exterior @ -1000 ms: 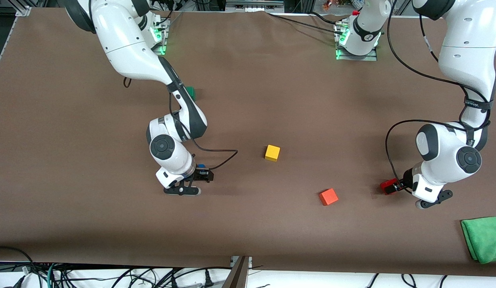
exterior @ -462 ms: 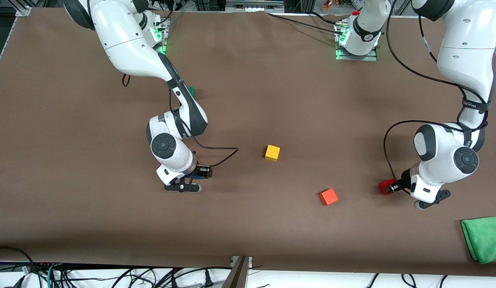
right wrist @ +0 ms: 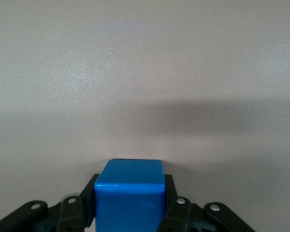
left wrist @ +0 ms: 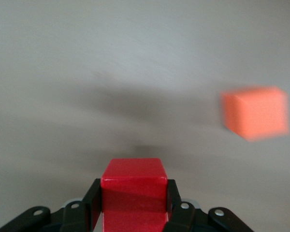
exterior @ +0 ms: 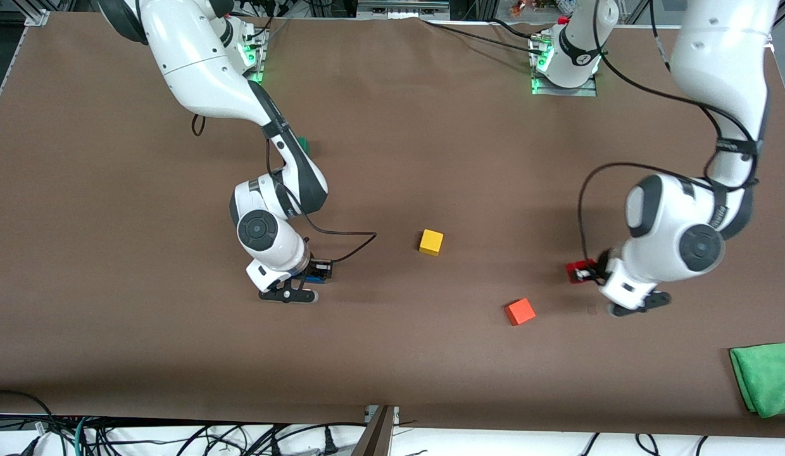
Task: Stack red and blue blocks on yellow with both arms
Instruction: 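Lift the red cube with the left gripper and carry it over the yellow cube, then lower the red cube onto the yellow cube with the left gripper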
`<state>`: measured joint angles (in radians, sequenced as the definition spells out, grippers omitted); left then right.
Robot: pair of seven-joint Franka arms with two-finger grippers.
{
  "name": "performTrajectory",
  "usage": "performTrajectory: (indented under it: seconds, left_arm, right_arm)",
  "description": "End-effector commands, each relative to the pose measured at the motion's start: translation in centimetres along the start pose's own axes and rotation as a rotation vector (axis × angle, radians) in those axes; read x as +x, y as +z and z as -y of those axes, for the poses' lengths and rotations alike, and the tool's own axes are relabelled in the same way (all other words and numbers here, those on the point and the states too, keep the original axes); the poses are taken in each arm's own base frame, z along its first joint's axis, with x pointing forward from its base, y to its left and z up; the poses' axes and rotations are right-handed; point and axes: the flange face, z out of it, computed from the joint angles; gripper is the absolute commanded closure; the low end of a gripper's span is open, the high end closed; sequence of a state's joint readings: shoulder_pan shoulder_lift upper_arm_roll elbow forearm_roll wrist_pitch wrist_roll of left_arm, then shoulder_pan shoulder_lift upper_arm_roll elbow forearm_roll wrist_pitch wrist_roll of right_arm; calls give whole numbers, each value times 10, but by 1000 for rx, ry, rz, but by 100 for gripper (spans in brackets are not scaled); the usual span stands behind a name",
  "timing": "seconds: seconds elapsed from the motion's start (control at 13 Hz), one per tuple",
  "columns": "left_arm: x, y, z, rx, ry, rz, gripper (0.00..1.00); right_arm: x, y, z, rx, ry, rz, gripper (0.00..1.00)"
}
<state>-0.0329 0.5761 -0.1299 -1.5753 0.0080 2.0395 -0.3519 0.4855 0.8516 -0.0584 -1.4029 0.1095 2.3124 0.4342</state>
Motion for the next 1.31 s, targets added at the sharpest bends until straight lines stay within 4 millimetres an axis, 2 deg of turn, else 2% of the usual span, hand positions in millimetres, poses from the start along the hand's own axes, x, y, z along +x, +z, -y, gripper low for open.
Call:
performTrajectory:
  seconds: [0.0,0.15,0.31,0.38,0.46,0.54,0.77,1.0,1.23]
  left_arm:
    - [-44,-15,-79,43,113,11,74]
    - [-78,-9,-141,52,203,3,72]
    - [-109,0,-200,56,299,-4,71]
    - [-116,8,-217,58,325,-1,71]
    - [-127,21,-236,61,357,5,70]
    - [-135,25,-253,39,382,-30,70]
    - [-142,43,-278,-10,421,-107,69]
    - [-146,49,-287,2,471,-151,68]
    - [-159,59,-298,33,510,-158,68]
  right_arm:
    - [3,-19,-8,12,6,-6,71]
    - [20,-39,-20,15,25,-17,71]
    - [35,-66,-23,11,28,-6,71]
    - [41,-78,-20,13,25,-12,71]
    - [43,-83,-17,16,24,-15,71]
    - [42,-86,-12,17,21,-18,71]
    - [38,-88,1,27,23,-26,71]
    - [43,-90,9,46,36,-48,70]
    - [32,-93,44,71,76,-76,70]
